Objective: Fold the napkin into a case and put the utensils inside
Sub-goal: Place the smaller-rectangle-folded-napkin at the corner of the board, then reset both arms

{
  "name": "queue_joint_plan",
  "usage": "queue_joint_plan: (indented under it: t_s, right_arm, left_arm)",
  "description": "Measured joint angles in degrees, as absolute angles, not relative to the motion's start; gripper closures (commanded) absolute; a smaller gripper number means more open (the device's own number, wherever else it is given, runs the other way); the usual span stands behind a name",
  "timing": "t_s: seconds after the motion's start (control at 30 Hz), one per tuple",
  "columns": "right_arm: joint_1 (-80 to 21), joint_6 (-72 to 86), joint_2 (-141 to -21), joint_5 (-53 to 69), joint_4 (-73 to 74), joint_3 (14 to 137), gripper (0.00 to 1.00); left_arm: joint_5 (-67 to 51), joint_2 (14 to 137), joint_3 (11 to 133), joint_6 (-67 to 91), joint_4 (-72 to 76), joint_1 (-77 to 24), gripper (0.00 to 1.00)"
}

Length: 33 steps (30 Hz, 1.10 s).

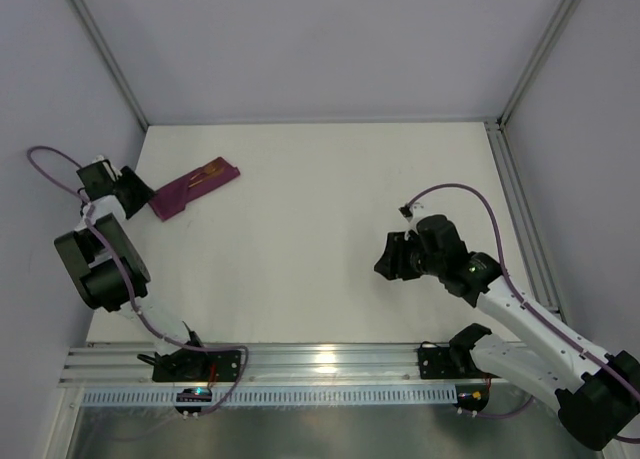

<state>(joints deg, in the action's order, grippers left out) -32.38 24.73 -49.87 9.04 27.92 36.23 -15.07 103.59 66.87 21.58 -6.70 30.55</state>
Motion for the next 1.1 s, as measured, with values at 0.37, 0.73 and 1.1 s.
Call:
queue_joint_plan:
  t_s: [0.37, 0.73, 1.1]
  right_arm:
    - [-30.9, 20.9, -51.0, 7.1, 29.9, 43.0, 0.01]
    - [-24.6, 18.7, -48.9, -4.2, 30.5, 39.7, 0.01]
    - [-19.4, 20.7, -39.8, -12.5, 29.1, 33.7, 0.01]
  left_arm:
    - [-10.2, 84.9, 56.0, 5.4, -12.0, 27.0, 0.27]
    - [-9.0, 55.0, 49.8, -12.0, -33.1, 27.0, 0.01]
    - [-10.7, 45.6, 48.2, -23.2, -52.9, 27.0, 0.01]
